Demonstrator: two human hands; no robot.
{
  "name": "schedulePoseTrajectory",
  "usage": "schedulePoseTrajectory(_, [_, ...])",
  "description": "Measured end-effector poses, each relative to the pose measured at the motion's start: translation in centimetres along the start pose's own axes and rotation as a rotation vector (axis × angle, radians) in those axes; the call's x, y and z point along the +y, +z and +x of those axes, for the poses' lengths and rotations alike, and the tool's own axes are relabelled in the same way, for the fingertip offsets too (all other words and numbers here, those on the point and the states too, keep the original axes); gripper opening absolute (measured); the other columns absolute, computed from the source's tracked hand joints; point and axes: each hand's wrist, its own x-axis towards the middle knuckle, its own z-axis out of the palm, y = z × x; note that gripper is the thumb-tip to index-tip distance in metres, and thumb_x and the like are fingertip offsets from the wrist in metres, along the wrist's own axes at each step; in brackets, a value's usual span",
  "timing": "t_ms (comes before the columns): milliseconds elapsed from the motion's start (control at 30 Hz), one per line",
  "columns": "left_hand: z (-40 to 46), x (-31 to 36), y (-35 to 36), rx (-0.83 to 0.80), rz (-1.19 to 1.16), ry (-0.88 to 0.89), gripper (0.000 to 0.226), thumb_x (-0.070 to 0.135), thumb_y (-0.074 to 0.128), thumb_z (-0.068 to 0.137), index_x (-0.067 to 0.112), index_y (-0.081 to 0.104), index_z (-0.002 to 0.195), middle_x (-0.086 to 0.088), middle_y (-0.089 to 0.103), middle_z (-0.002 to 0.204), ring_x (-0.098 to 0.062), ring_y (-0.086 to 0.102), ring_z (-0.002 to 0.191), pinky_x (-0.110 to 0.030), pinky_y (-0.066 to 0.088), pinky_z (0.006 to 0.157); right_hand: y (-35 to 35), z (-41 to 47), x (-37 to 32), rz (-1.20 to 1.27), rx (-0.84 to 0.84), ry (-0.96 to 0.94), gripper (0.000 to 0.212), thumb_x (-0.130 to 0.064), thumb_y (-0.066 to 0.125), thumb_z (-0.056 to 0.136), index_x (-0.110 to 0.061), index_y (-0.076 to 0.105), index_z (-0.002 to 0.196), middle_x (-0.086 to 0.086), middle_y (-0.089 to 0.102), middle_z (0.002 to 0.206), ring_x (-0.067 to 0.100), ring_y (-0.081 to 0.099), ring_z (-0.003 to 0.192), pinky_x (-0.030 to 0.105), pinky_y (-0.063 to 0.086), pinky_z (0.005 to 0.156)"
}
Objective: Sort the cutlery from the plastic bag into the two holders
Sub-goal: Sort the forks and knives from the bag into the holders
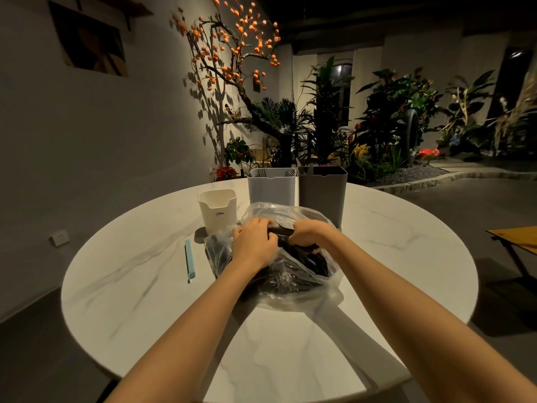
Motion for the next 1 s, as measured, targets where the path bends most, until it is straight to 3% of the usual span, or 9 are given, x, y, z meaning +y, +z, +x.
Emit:
schedulePoseTrajectory(133, [-0.1,0.5,0.0,-0.088,0.004,-0.059,0.041,0.029,0.045,0.097,0.021,0.047,0.136,-0.002,0.051,0.138,-0.021,0.043,0.129,-0.043,0.024,0.111,-0.1,-0.3,1.1,0.072,-0.003,-0.006,0.018,-0.017,0.052,0.096,-0.007,0.055,0.082,0.004,0.054,0.068,0.012,0.051,0.057,0.019,0.044,0.052])
schedulePoseTrajectory(267, [-0.3,0.7,0.1,-0.094,-0.044,-0.084,0.041,0.025,0.045,0.096,0.018,0.046,0.136,-0.005,0.049,0.140,-0.024,0.040,0.131,-0.046,0.025,0.112,-0.1,-0.9,2.4,0.174,-0.052,0.012,0.014,-0.006,0.053,0.089,-0.004,0.063,0.079,0.008,0.061,0.067,0.016,0.055,0.054,0.025,0.050,0.060])
schedulePoseTrajectory(367, [-0.3,0.9,0.0,-0.067,-0.077,-0.123,0.039,0.020,0.040,0.098,0.015,0.047,0.135,-0.006,0.048,0.142,-0.026,0.040,0.131,-0.045,0.023,0.112,-0.2,-1.6,3.3,0.246,-0.106,0.003,0.015,-0.001,0.049,0.088,-0.003,0.061,0.079,0.009,0.051,0.064,0.014,0.044,0.047,0.021,0.040,0.047])
schedulePoseTrajectory(500, [-0.2,1.3,0.1,-0.024,-0.229,-0.209,0.034,0.024,0.028,0.103,0.010,0.058,0.115,-0.010,0.059,0.124,-0.027,0.051,0.113,-0.046,0.032,0.107,-0.2,-2.3,4.6,0.309,-0.139,-0.052,0.006,-0.011,0.052,0.096,-0.008,0.055,0.092,0.004,0.049,0.067,0.011,0.042,0.052,0.020,0.037,0.046])
schedulePoseTrajectory(567, [0.1,1.2,0.3,0.014,-0.321,-0.224,0.036,0.027,0.026,0.104,0.013,0.057,0.094,-0.007,0.061,0.102,-0.023,0.052,0.100,-0.049,0.031,0.105,-0.2,-2.6,5.2,0.336,-0.155,-0.077,0.009,-0.016,0.053,0.098,-0.010,0.054,0.091,0.002,0.048,0.065,0.010,0.041,0.051,0.018,0.037,0.043])
schedulePoseTrajectory(633, [0.5,1.0,0.4,0.045,-0.349,-0.228,0.036,0.028,0.027,0.104,0.015,0.055,0.086,-0.004,0.059,0.093,-0.022,0.052,0.096,-0.050,0.028,0.107,-0.3,-2.6,5.8,0.351,-0.128,-0.096,0.015,-0.021,0.053,0.099,-0.011,0.054,0.089,0.000,0.048,0.064,0.009,0.041,0.050,0.016,0.036,0.041])
schedulePoseTrajectory(733, [1.0,0.6,0.7,0.084,-0.304,-0.229,0.028,0.025,0.036,0.102,0.019,0.061,0.113,-0.003,0.062,0.117,-0.022,0.053,0.112,-0.045,0.026,0.107,-0.7,-2.4,6.4,0.354,-0.024,-0.109,0.021,-0.028,0.053,0.099,-0.012,0.055,0.087,-0.001,0.053,0.066,0.009,0.046,0.051,0.016,0.038,0.040])
schedulePoseTrajectory(867, [0.9,0.4,0.4,0.177,-0.272,-0.220,0.025,0.021,0.044,0.097,0.022,0.066,0.111,0.000,0.063,0.121,-0.019,0.052,0.113,-0.039,0.027,0.102,-0.7,-2.1,7.1,0.452,-0.091,-0.094,0.020,-0.025,0.054,0.098,-0.013,0.052,0.082,-0.001,0.048,0.060,0.008,0.043,0.045,0.017,0.036,0.040])
schedulePoseTrajectory(1000, [0.8,0.3,0.2,0.026,-0.002,-0.176,0.037,0.021,0.038,0.098,0.023,0.055,0.131,-0.001,0.049,0.140,-0.020,0.034,0.132,-0.044,0.025,0.108,-0.6,-2.0,7.6,0.541,-0.189,-0.071,0.011,-0.020,0.054,0.098,-0.010,0.053,0.091,-0.001,0.044,0.058,0.007,0.036,0.044,0.016,0.033,0.041])
